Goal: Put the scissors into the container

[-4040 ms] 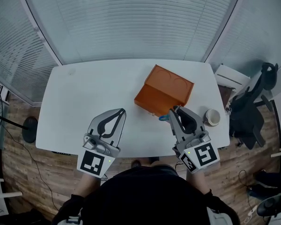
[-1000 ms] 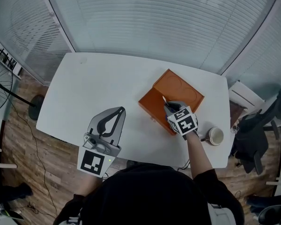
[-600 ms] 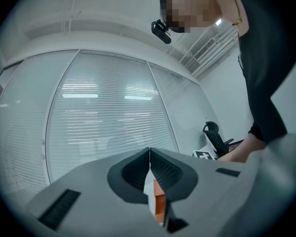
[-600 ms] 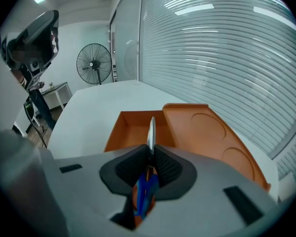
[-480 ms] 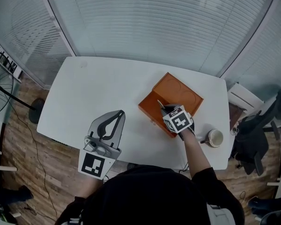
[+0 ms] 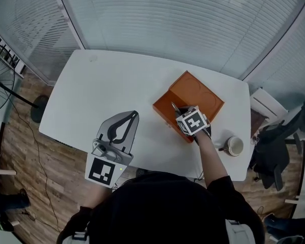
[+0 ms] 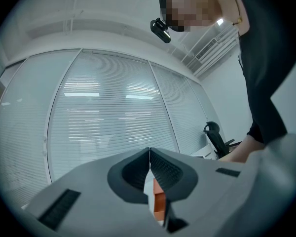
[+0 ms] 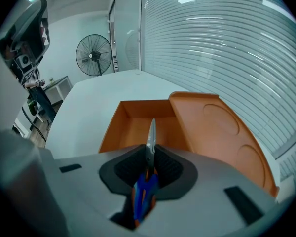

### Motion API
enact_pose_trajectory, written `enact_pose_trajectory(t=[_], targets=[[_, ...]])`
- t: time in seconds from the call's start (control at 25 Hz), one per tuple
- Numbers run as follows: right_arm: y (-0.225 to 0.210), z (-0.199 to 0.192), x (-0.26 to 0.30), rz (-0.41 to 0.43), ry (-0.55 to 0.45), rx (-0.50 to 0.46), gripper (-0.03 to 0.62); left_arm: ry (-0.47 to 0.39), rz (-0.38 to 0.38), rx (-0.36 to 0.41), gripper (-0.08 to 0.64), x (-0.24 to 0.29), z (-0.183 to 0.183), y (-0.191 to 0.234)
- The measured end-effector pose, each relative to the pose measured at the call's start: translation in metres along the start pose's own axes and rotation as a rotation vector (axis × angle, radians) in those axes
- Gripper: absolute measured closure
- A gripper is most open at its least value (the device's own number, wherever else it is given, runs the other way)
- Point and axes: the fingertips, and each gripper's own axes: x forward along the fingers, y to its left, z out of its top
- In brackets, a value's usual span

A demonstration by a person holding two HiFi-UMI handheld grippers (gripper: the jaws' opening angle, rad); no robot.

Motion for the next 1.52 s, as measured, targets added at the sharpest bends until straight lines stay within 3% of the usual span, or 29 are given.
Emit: enact_pose_trajectory(t=[0.6,1.52], targets=[[0.000,-0.019,0.016,0.007,0.097,0.016,0.525,0.012,0.034,-0.006,0.545,-0.009,-0.003,0.004],[0.001,-0.017,0.016,-0.026,0.096,0.008,0.518,0.006,0.025,-0.005,0.545,-0.017,0.000,0.003]])
